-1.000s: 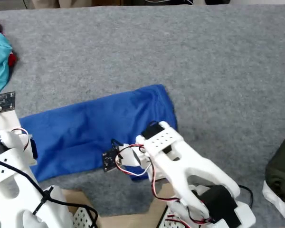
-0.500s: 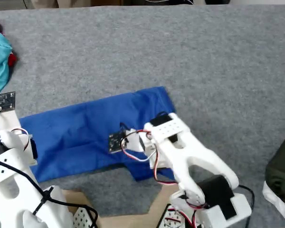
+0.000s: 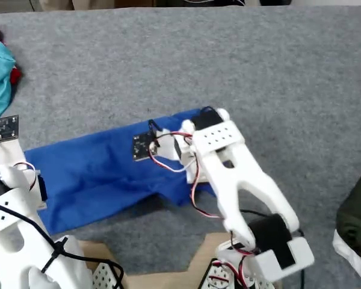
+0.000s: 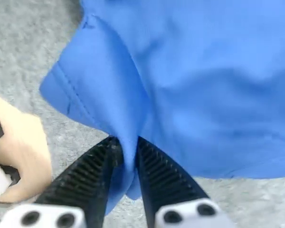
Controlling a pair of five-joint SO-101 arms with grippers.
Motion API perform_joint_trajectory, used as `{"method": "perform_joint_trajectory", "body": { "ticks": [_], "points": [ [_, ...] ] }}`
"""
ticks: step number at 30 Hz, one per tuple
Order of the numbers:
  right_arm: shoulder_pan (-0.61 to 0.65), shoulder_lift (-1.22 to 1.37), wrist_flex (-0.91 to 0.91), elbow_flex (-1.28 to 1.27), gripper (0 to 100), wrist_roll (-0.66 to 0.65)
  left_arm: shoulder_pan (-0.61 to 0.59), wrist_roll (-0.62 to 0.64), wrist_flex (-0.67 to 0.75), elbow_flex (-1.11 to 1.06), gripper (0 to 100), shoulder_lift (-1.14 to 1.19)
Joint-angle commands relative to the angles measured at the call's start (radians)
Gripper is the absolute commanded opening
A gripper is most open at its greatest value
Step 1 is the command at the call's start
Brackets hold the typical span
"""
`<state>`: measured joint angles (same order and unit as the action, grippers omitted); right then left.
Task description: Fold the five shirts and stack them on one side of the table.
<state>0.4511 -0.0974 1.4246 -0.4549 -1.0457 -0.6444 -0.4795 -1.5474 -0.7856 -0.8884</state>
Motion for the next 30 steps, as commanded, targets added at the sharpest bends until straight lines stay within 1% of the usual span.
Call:
{"method": "perform_joint_trajectory", "body": {
  "ticks": [1,5,16,19,23,30],
  "points": [
    [0.015,0.058,0.025,0.12,0.5,-0.023,-0.012,0.003,-0.006,0.044,2,-0.016],
    [0.013,0.165,0.037,0.24,0.5,-0.04,-0.014,0.003,-0.006,0.041,2,-0.016],
    [0.03,0.479,0.204,0.696,0.5,-0.11,-0.014,0.003,-0.008,0.041,2,-0.016],
    [0.044,0.567,0.242,0.794,0.5,-0.124,-0.011,0.003,-0.038,0.044,2,-0.016],
    [0.054,0.651,0.265,0.906,0.5,-0.127,-0.012,0.003,-0.048,0.04,2,-0.016],
    [0.064,0.723,0.265,1.021,0.5,-0.13,-0.014,0.003,-0.048,0.041,2,-0.016]
  ]
}}
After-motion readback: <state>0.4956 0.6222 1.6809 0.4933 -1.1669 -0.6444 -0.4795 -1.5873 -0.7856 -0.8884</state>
